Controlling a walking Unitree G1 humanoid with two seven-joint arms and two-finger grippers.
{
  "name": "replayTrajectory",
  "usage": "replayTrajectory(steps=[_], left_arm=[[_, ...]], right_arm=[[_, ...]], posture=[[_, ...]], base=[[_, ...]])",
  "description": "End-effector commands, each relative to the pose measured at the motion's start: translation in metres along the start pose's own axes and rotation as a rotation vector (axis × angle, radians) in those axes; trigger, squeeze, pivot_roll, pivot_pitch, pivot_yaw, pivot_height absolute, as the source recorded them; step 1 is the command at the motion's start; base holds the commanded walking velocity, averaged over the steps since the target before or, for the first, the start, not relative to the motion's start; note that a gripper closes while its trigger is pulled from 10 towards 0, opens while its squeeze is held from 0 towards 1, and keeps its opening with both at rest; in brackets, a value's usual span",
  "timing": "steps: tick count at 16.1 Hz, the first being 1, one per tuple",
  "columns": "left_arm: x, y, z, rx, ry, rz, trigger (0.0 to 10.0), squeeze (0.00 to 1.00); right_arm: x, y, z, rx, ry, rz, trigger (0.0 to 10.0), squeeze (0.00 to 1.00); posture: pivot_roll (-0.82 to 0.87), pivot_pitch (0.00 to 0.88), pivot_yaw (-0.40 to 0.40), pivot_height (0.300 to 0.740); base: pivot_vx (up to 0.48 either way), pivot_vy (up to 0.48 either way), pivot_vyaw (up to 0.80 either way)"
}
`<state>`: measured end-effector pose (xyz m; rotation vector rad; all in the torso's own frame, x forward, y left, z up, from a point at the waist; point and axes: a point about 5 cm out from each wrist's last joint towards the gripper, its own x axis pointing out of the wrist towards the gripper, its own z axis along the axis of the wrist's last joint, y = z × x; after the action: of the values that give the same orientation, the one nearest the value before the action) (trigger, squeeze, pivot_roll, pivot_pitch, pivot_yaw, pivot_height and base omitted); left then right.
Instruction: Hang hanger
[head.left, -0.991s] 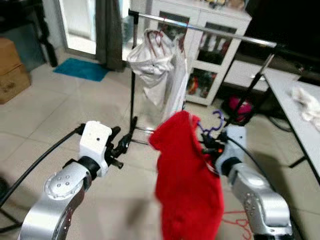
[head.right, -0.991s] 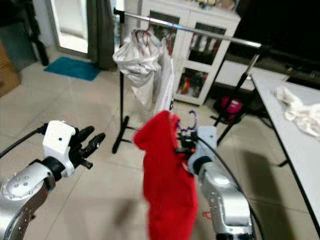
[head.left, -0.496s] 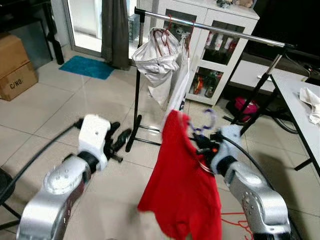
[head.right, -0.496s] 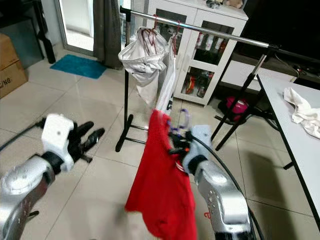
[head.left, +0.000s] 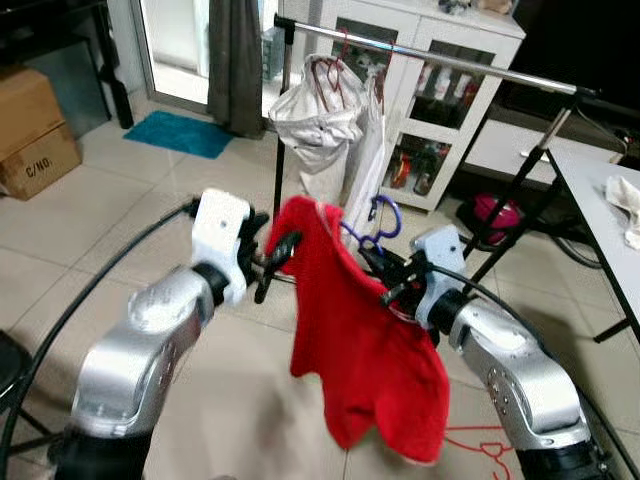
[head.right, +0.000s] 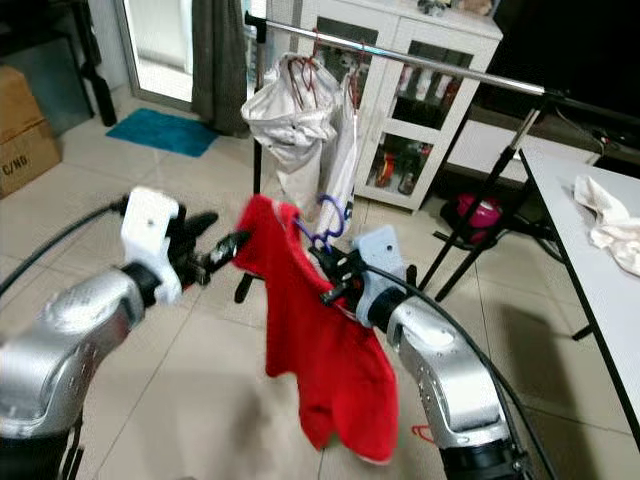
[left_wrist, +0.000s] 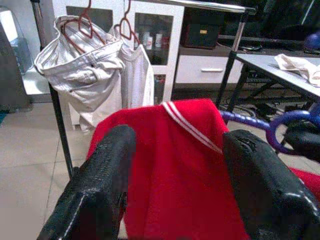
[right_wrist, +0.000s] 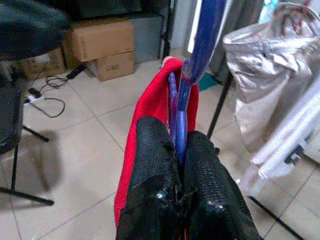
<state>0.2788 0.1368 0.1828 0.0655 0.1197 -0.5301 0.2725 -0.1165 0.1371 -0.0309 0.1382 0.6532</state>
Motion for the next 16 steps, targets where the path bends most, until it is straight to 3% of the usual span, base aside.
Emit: replayTrajectory(steps=[1, 2, 3, 4, 8, 9, 11, 16], left_arm=[[0.008, 0.000, 0.001, 0.000, 0.006, -0.008, 10.0, 0.95], [0.011, 0.001, 0.004, -0.010, -0.002, -0.007, 10.0, 0.95], [0.017, 0.001, 0.011, -0.032, -0.033, -0.026, 10.0, 0.51], [0.024, -0.003, 0.018, -0.061, -0.056, -0.065, 10.0, 0.00], [0.030, -0.004, 0.010, -0.108, 0.002, -0.065, 10.0, 0.00], [0.032, -0.011, 0.006, -0.139, 0.030, -0.110, 10.0, 0.00], [0.032, -0.022, 0.000, -0.118, 0.084, -0.160, 10.0, 0.00], [0.039, -0.015, -0.006, -0.069, 0.115, -0.006, 10.0, 0.00]], right_arm=[[0.002, -0.002, 0.015, -0.077, -0.052, 0.027, 0.0, 0.00], [0.003, -0.002, 0.017, -0.092, -0.057, 0.037, 0.0, 0.00], [0.004, -0.001, 0.020, -0.116, -0.060, 0.055, 0.0, 0.00], [0.006, 0.001, 0.020, -0.148, -0.061, 0.083, 0.0, 0.00], [0.006, 0.005, 0.023, -0.159, -0.082, 0.110, 0.0, 0.00], [0.006, 0.006, 0.024, -0.162, -0.088, 0.118, 0.0, 0.00], [0.006, 0.006, 0.025, -0.168, -0.094, 0.125, 0.0, 0.00], [0.009, 0.007, 0.030, -0.154, -0.116, 0.134, 0.0, 0.00]], posture=[[-0.07, 0.000, -0.120, 0.740], [-0.07, 0.000, -0.120, 0.740], [-0.07, 0.000, -0.116, 0.740], [-0.07, 0.000, -0.116, 0.740], [-0.07, 0.000, -0.110, 0.740], [-0.07, 0.000, -0.110, 0.740], [-0.08, 0.000, -0.105, 0.740], [-0.07, 0.000, -0.109, 0.740]], base=[[0.000, 0.000, 0.00], [0.000, 0.000, 0.00], [0.000, 0.000, 0.00], [0.000, 0.000, 0.00], [0.000, 0.000, 0.00], [0.000, 0.000, 0.00], [0.000, 0.000, 0.00], [0.000, 0.000, 0.00]])
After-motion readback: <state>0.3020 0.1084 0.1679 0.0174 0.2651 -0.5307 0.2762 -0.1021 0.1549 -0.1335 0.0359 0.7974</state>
